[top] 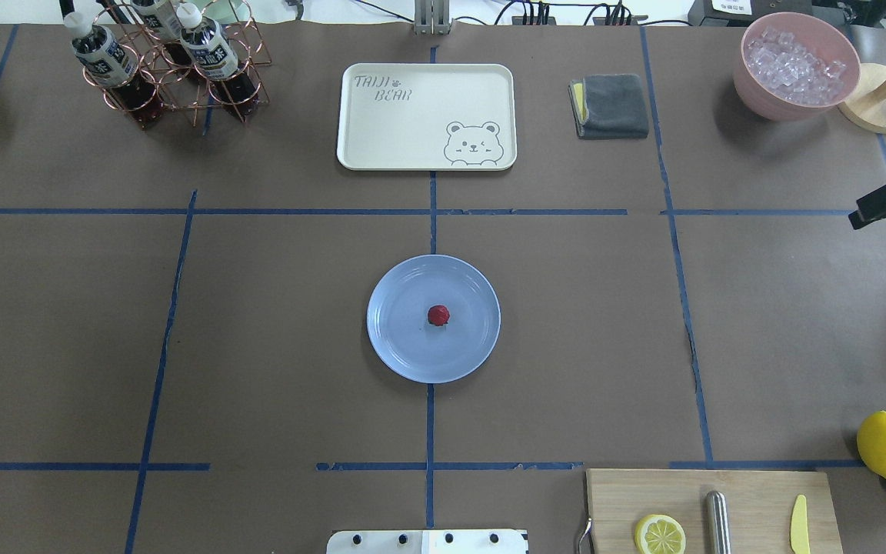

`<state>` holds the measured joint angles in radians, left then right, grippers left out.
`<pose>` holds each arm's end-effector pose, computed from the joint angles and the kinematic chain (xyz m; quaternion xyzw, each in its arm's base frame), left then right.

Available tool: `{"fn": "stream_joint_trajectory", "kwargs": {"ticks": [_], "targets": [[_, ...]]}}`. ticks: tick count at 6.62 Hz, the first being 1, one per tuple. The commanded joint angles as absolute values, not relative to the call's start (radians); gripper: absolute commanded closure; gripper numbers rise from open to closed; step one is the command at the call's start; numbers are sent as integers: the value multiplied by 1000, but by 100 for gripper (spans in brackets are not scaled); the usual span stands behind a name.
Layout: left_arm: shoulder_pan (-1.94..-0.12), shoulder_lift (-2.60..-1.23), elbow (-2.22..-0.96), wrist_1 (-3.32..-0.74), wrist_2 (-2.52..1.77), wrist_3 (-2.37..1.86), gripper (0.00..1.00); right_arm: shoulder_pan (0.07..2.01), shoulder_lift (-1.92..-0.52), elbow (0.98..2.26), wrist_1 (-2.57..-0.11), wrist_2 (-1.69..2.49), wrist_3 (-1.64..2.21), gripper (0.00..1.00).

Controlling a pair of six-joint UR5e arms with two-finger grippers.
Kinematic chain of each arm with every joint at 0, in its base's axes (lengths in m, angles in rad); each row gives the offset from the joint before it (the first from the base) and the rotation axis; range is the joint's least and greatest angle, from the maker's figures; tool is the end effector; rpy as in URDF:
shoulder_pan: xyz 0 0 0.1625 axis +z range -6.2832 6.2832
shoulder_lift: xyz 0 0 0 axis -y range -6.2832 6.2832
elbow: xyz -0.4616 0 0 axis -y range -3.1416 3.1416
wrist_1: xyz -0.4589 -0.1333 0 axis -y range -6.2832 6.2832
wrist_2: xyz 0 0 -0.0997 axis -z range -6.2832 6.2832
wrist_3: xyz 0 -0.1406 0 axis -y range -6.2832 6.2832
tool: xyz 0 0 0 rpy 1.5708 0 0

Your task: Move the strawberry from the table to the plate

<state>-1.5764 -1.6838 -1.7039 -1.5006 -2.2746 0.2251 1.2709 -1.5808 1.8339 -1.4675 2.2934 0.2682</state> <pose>-0.0458 -0.6138 0.5974 0.1214 0.3316 0.1325 0.9261 -0.1298 -0.5564 0.5732 0.0617 -0.3804 -0.0772 0.9195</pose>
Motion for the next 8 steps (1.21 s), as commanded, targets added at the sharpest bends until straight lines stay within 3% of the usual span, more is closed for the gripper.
{"fn": "stream_joint_trajectory", "kwargs": {"ticks": [1, 8], "targets": [[-1589, -1590, -1791, -1426, -2399, 233, 0, 1368, -1583, 1709, -1465, 2336, 55, 0], [-1591, -1559, -1773, -1488, -2322, 242, 0, 1465, -1606, 1692, -1474, 2408, 11, 0]]}}
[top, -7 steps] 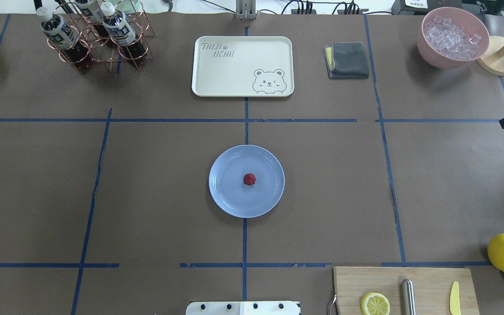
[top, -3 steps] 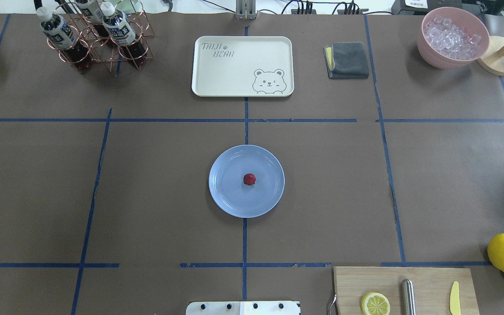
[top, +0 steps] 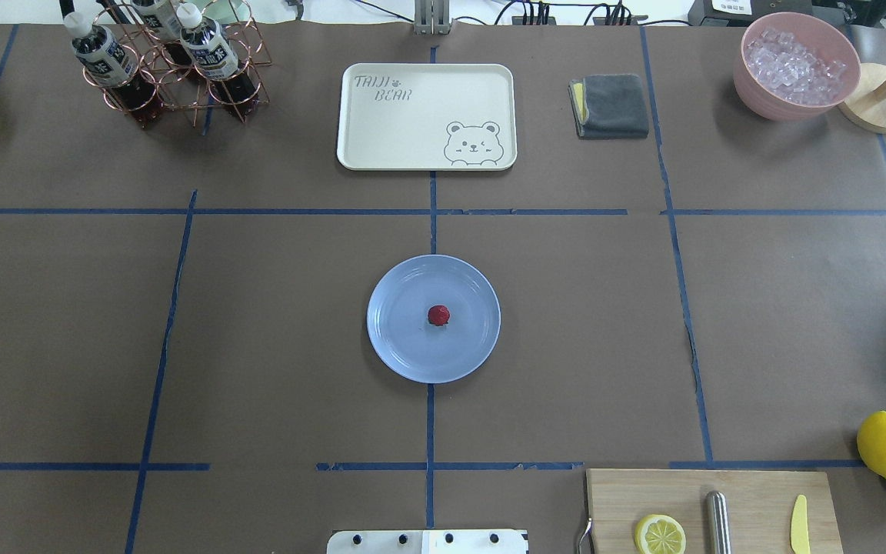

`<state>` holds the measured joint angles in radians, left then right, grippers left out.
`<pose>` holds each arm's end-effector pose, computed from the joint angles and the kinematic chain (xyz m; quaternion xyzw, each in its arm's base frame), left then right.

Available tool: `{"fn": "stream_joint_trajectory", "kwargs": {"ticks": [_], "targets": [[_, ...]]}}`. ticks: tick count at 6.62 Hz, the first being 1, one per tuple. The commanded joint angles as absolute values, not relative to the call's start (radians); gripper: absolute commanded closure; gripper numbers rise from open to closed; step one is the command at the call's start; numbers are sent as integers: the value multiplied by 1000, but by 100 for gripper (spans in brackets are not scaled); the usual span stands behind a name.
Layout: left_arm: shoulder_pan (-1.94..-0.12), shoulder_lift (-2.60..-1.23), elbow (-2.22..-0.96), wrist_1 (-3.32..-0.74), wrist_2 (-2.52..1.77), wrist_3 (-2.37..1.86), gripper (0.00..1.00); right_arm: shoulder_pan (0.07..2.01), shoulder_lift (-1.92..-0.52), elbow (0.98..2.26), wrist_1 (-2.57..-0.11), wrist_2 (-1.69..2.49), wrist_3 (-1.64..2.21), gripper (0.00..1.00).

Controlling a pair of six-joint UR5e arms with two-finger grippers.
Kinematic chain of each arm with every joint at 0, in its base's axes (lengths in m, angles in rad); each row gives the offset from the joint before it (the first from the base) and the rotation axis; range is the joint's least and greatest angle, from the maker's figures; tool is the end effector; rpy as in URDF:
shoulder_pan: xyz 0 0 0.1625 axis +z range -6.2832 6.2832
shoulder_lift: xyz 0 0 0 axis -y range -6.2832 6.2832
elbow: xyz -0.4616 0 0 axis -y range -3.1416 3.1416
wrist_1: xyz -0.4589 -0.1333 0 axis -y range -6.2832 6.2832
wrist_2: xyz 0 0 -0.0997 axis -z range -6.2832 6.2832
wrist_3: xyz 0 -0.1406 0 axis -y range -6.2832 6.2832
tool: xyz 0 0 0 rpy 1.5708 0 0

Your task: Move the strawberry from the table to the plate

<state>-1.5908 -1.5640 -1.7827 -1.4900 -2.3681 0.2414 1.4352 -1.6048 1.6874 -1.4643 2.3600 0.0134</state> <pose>-0.0438 -0.5565 0.6157 0.1073 0.3767 0.1256 0.9115 -0.0423 -0.5576 0.6645 0.0584 -0.3881 -0.0923 0.9151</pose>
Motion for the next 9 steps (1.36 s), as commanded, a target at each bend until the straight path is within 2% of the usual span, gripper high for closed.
{"fn": "stream_joint_trajectory", "kwargs": {"ticks": [1, 3, 5, 9], "targets": [[-1589, -1566, -1761, -1477, -2231, 241, 0, 1470, -1608, 1684, -1476, 2420, -18, 0], [-1588, -1610, -1675, -1389, -2253, 242, 0, 1483, -1605, 1678, -1546, 2410, -146, 0], [-1597, -1592, -1689, -1278, -2331, 245, 0, 1500, -1605, 1683, -1562, 2405, -160, 0], [-1646, -1545, -1686, -1414, -2332, 245, 0, 1502, -1598, 1689, -1610, 2396, -161, 0]]}}
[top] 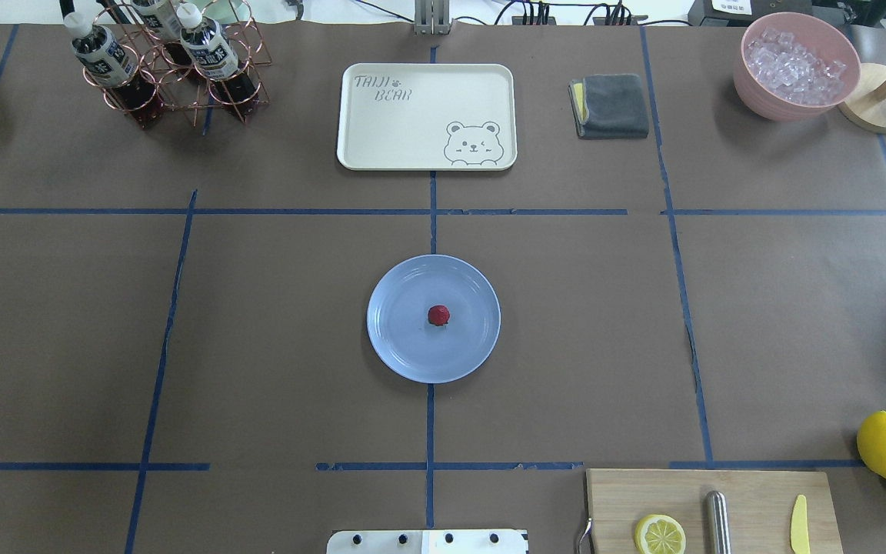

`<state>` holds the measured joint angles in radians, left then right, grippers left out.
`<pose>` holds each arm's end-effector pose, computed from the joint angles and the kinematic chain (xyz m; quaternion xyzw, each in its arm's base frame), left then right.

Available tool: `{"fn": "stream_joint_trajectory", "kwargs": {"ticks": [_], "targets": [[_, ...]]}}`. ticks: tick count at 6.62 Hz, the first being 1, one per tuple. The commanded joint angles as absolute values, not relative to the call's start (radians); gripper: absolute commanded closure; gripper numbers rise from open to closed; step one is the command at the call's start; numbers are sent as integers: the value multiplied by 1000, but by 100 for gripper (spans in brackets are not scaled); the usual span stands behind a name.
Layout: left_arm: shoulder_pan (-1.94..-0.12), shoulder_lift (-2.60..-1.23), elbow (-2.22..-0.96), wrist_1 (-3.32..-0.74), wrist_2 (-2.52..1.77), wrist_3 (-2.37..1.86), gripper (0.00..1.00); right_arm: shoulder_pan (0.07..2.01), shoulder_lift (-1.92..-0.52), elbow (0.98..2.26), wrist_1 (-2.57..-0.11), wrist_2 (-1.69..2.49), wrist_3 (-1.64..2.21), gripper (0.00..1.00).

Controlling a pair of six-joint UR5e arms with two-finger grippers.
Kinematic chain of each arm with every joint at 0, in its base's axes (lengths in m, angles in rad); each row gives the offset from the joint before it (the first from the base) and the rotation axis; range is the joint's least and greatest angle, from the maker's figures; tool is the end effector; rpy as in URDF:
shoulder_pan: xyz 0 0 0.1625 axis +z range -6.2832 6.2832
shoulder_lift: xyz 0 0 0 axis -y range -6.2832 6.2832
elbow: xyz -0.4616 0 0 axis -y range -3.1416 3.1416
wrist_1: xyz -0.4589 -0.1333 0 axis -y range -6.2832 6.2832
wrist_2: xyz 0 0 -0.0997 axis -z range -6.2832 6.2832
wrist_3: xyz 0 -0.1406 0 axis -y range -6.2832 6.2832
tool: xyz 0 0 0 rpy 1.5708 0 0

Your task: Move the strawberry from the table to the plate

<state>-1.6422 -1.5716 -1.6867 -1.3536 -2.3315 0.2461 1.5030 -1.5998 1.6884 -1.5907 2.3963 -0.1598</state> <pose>-0.0752 -0.5411 0.6820 0.0126 0.3735 0.0623 0.9255 -0.0073 -0.5505 0.6716 0.0499 -0.3990 -0.1176 0.9080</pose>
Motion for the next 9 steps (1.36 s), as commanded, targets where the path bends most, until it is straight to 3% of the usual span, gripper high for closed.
{"fn": "stream_joint_trajectory", "kwargs": {"ticks": [1, 9], "targets": [[-1646, -1545, -1687, -1431, -2332, 238, 0, 1496, -1597, 1686, -1618, 2396, -169, 0], [-1611, -1543, -1666, -1379, -2336, 236, 0, 1491, -1549, 1675, -1697, 2391, -221, 0]]}}
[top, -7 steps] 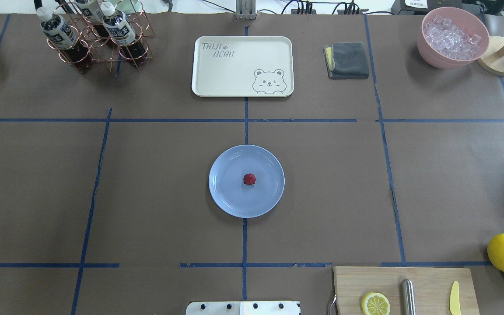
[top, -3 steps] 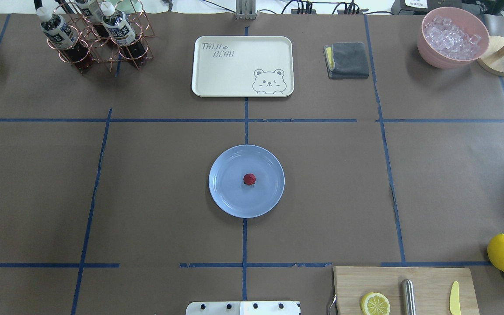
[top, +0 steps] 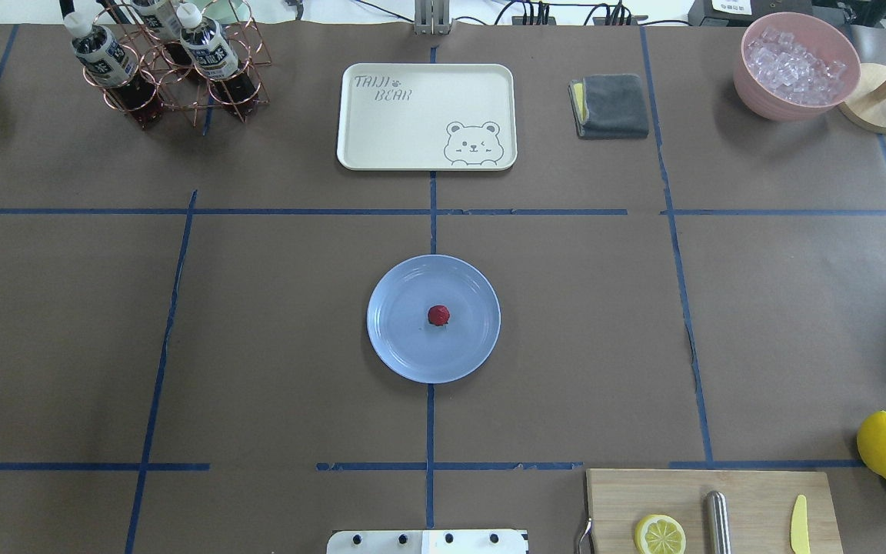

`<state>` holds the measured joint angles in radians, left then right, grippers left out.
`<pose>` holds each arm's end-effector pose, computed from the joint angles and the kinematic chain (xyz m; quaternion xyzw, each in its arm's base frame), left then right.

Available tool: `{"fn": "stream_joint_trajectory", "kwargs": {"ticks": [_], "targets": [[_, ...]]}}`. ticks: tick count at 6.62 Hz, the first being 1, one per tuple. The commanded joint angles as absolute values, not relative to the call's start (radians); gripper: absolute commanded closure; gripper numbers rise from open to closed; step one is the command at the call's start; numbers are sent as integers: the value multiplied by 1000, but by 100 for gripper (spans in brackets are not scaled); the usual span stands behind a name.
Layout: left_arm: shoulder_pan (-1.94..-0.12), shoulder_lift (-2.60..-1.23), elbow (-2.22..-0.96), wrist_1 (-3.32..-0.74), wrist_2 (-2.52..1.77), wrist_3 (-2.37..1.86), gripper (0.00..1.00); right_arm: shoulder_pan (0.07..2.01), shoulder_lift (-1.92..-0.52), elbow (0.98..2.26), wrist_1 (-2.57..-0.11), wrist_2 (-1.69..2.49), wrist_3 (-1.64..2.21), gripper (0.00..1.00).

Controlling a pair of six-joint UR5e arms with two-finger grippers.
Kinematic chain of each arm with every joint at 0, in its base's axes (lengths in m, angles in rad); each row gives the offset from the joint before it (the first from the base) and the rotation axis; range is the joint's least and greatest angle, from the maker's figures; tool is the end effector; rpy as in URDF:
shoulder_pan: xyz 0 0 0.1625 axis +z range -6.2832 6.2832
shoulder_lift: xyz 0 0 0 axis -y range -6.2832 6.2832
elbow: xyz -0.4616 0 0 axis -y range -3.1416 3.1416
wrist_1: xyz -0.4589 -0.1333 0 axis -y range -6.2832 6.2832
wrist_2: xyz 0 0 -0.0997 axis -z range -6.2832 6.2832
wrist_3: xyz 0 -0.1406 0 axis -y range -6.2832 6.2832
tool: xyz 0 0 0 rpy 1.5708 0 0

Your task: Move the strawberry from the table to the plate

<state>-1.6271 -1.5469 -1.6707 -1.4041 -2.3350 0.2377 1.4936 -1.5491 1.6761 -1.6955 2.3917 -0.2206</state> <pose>-0.0662 -0.5338 0.6992 0.0130 0.3746 0.0671 0.9247 -0.0133 -0.5658 0.6615 0.0296 -0.3979 -0.1365 0.9067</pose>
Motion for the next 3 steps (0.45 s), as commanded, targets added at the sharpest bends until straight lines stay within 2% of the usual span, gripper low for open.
{"fn": "stream_joint_trajectory", "kwargs": {"ticks": [1, 3], "targets": [[-1595, -1543, -1666, -1356, -2356, 235, 0, 1491, -1548, 1677, -1707, 2393, -221, 0], [-1586, -1543, -1669, -1322, -2372, 236, 0, 1500, -1545, 1680, -1707, 2391, -221, 0]]}}
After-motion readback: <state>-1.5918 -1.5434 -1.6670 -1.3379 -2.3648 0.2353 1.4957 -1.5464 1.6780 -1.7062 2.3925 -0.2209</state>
